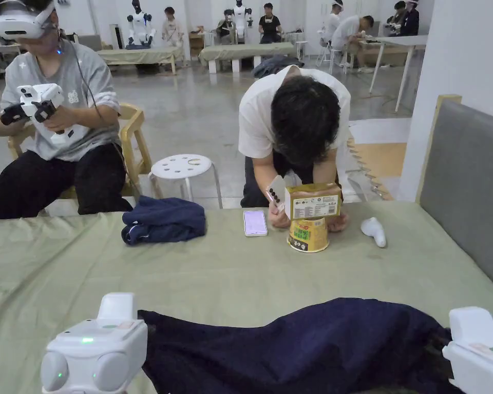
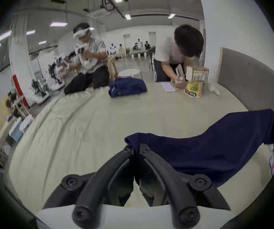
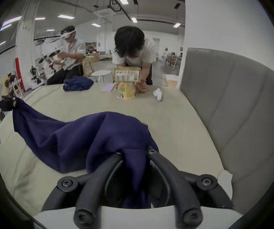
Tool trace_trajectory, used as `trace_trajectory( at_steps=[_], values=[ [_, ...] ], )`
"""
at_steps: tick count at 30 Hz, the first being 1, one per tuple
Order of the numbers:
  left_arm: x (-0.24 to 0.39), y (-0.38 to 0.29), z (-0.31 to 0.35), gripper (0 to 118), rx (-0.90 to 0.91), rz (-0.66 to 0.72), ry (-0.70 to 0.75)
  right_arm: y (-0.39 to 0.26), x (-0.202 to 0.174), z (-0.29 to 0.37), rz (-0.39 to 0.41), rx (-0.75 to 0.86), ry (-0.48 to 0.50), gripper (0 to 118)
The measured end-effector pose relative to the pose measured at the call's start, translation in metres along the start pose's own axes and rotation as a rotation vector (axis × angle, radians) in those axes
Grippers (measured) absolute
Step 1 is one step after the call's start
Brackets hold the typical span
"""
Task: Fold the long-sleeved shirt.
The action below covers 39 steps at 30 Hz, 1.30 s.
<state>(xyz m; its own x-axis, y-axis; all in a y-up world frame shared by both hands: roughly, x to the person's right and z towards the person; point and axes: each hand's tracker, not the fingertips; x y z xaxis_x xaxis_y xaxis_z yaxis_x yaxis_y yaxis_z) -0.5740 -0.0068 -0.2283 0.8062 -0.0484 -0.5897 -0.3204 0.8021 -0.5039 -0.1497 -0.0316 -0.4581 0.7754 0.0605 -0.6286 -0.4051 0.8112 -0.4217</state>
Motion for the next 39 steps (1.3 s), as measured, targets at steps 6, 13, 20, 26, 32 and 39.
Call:
trace_trajectory(
  at_steps=[6, 13, 20, 26, 32, 39],
  values=[
    [-0.015, -0.088, 0.056, 9, -0.059, -0.023, -0.039, -0.093, -0.018, 0.067, 0.063, -0.054, 0.035, 12],
    [-0.028, -0.168, 0.096, 9, -0.169, -0.013, -0.069, -0.163, -0.028, 0.121, 0.066, -0.105, 0.076, 12],
    [-0.025, -0.206, 0.096, 17, -0.245, 0.023, -0.072, -0.193, -0.029, 0.123, 0.048, -0.187, 0.11, 15],
    [-0.03, -0.203, 0.114, 110, -0.195, 0.032, -0.061, -0.19, -0.022, 0.154, -0.013, -0.149, 0.119, 117],
    [-0.034, -0.166, 0.163, 110, -0.049, 0.05, -0.046, -0.152, -0.016, 0.226, -0.094, 0.078, 0.08, 117],
    [-0.031, -0.137, 0.197, 15, 0.117, 0.096, -0.108, -0.112, -0.029, 0.233, -0.14, 0.253, 0.047, 4]
  ],
)
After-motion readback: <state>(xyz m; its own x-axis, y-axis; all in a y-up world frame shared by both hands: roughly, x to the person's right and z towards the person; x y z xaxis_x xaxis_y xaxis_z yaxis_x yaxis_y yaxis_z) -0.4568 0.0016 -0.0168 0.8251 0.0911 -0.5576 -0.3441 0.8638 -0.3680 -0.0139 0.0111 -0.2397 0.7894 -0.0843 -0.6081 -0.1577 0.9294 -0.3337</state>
